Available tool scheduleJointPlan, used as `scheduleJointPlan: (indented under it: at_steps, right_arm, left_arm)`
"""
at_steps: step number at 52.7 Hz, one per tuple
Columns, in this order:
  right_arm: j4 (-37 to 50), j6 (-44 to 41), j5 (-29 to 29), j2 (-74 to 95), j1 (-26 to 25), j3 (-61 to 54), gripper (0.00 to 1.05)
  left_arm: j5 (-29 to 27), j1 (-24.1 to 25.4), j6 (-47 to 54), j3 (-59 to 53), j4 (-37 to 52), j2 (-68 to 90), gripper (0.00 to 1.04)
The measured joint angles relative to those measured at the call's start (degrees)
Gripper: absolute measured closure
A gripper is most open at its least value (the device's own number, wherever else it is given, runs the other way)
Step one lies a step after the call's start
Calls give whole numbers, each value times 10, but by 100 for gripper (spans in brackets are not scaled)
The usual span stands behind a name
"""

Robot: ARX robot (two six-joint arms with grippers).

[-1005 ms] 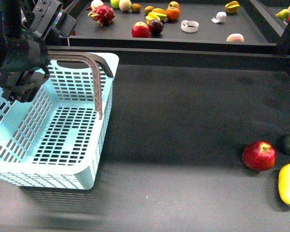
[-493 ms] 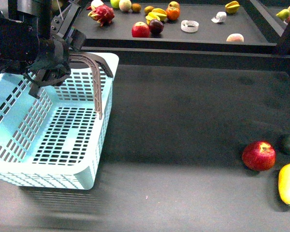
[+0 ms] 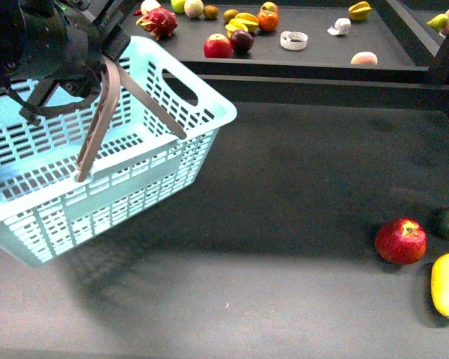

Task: Pick mango with right arm and hold basket with left

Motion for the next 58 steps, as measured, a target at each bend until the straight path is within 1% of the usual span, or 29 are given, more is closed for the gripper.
scheduleJointPlan:
  at_steps: [7,9,13,20,23,28,33,44,53,58]
  right_arm:
    - [0,0,0,0,0,0,8]
    - [0,0,0,0,0,0,8]
    - [0,0,0,0,0,0,8]
    - [0,0,0,0,0,0,8]
    - [0,0,0,0,0,0,8]
    - [0,0,0,0,0,0,8]
    - [0,0,0,0,0,0,8]
    - [0,0,0,0,0,0,8]
    - [0,0,0,0,0,0,8]
    - [0,0,0,0,0,0,8]
  left_arm:
    - [-2,-19,106,-45,36,-49,98]
    - [0,-31,171,-80,57,-86,98]
    - [2,-45,220,-117,75,-121,98]
    - [-7,-81,324,-218,119,-204,98]
    - [-7,-94,348,-247,139,-224,98]
    - [7,-108,366,-292,182,-252,98]
    - [38,-111,369,-326,219,-277,98]
    - [82,-119,397,-359,262,-296,98]
    - [77,-139,410,-363,310,-271,98]
    - [72,-151,432,-358,317,-252,98]
